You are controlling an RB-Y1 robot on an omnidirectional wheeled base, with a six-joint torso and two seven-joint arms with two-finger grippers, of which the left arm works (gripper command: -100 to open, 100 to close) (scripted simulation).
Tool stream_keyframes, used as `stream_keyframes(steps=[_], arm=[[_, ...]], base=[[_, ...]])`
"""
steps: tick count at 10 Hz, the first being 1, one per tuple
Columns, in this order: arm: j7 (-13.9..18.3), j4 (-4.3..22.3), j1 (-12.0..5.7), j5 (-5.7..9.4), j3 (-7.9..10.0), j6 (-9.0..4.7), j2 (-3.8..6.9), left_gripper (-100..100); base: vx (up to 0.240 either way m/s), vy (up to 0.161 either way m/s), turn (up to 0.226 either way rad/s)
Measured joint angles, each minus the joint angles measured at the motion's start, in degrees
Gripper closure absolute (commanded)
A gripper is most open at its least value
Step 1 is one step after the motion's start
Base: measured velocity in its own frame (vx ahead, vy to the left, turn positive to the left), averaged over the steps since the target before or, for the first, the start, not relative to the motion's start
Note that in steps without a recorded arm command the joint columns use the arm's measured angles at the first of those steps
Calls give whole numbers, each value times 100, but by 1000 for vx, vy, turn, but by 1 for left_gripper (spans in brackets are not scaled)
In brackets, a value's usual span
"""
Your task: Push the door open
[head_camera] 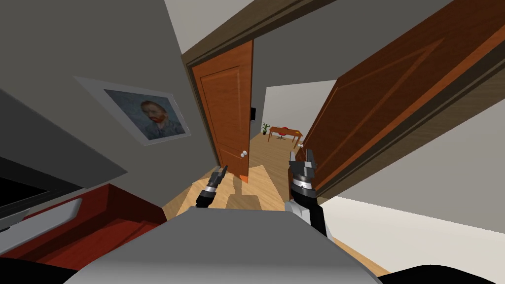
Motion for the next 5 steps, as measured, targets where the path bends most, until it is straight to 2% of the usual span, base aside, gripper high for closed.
stream_keyframes(steps=[1,2,5], arm=[[-110,158,-31,-75,27,-66,31,-100],[-239,343,-117,-169,37,-103,20,-100],[-670,774,-149,-455,16,-282,-54,-100]], base=[[92,48,-27],[101,33,-33],[98,44,-30]])
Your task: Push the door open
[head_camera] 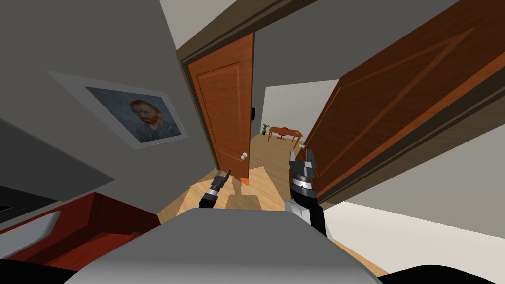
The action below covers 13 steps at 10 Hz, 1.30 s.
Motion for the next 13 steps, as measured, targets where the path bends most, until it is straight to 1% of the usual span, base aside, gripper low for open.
stream_keyframes(steps=[1,3,5,7,9,10,12,13], arm=[[-115,114,-18,-88,3,-34,4,-100],[-366,378,-51,-266,-3,-128,-40,-100],[-622,743,-137,-419,31,-279,-65,-100],[-845,1019,-193,-570,46,-385,-89,-100],[-1033,1160,-207,-740,21,-403,-126,-100],[-1153,1349,-264,-804,42,-466,-153,-100],[-1373,1535,-263,-954,23,-547,-230,-100],[-1455,1629,-285,-1018,27,-577,-238,-100]], base=[[84,36,-23],[85,52,-29],[98,45,-26],[97,28,-23],[95,46,-26],[99,22,-23],[94,43,-19],[83,44,-25]])
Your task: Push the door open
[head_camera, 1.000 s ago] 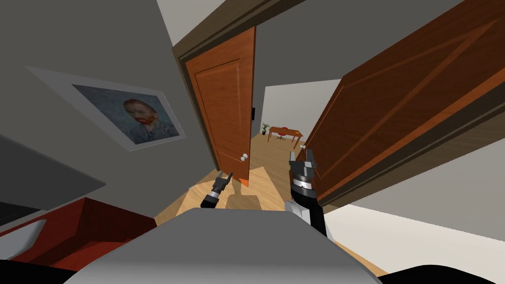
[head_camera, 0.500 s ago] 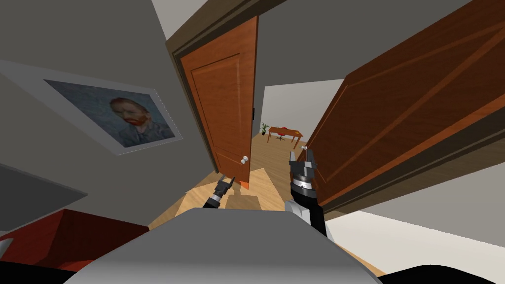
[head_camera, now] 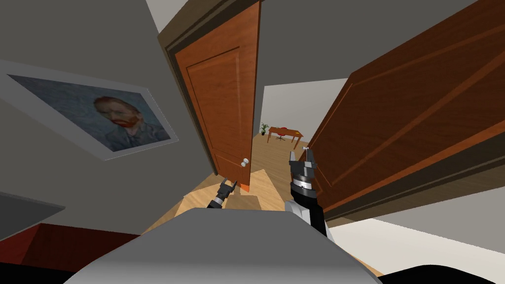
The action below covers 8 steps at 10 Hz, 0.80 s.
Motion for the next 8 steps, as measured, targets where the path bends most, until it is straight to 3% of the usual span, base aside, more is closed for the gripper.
stream_keyframes(steps=[3,8], arm=[[-241,293,-47,-169,10,-111,-60,-100],[-717,830,-150,-487,15,-296,-250,-100]], base=[[86,40,-15],[115,36,-18]])
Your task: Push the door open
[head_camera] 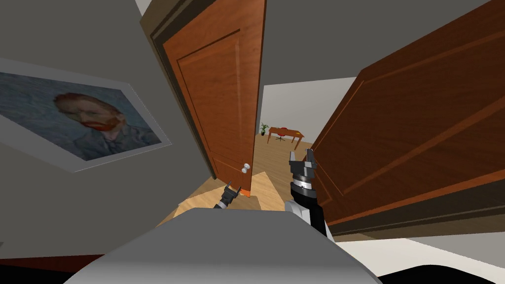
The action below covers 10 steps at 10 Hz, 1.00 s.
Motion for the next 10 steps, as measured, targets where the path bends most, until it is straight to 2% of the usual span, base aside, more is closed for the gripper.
stream_keyframes(steps=[1,3,4,6,8,10], arm=[[-24,17,-3,-4,2,-17,-4,-100],[-10,-5,-10,4,-3,18,192,-100],[-33,65,-48,24,16,2,268,-100],[-46,133,-120,50,37,9,352,-100],[-45,155,-160,70,44,39,313,-100],[-55,204,-210,94,57,57,146,-100]], base=[[84,-18,-13],[141,-67,-15],[151,-79,-15],[176,-85,-14],[175,-108,-14],[146,-62,-6]])
